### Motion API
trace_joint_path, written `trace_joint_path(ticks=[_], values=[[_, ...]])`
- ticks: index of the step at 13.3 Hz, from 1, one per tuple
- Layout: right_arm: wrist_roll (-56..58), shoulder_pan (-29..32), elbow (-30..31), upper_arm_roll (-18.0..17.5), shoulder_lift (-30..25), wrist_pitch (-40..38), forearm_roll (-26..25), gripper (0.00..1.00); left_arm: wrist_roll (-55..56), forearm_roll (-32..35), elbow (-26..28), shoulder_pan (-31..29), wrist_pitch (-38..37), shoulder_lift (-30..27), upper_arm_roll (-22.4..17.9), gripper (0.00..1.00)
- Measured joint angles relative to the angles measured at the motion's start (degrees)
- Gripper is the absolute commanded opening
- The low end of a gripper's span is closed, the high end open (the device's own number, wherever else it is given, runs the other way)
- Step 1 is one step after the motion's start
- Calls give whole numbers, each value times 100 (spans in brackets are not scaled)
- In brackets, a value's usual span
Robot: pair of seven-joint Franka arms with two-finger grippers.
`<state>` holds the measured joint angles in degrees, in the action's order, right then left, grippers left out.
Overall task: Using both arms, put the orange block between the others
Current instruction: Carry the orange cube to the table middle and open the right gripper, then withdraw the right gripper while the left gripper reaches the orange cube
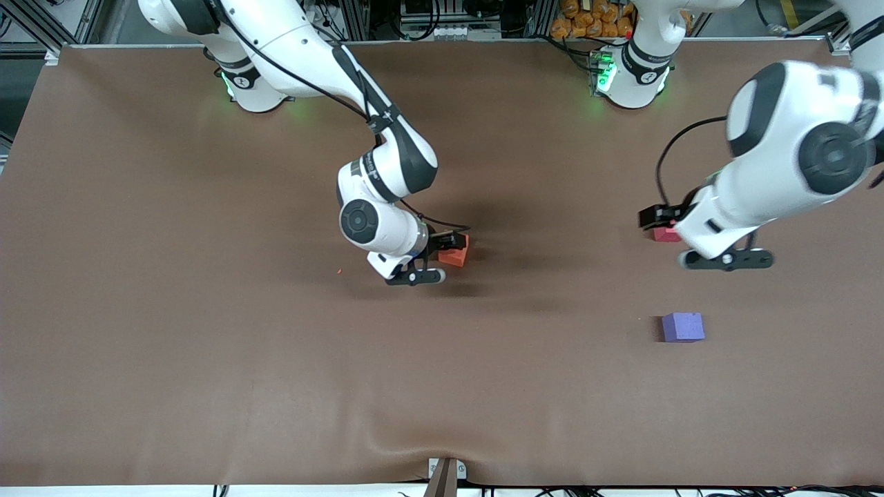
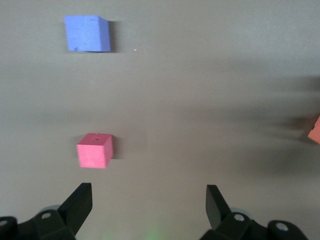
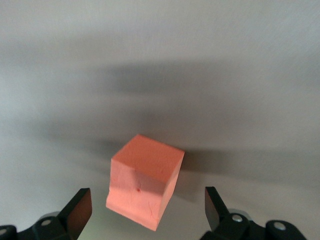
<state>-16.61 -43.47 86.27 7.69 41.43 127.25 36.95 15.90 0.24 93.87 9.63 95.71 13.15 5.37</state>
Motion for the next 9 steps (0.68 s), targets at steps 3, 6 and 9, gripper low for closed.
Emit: trace_joint_path(ticks=[3,6,9], values=[[37,474,-63,32,-393,-677,-198,100,460,0,3,112,151,195,16,100],[55,1140,-166,-41,-1218,-1867,-2059,100,815,-5,7,263,317,344,43,100],[55,2289,-183,-756,-2068,-2995,-2969,100,1231,-15,99,500,585,383,107,100]])
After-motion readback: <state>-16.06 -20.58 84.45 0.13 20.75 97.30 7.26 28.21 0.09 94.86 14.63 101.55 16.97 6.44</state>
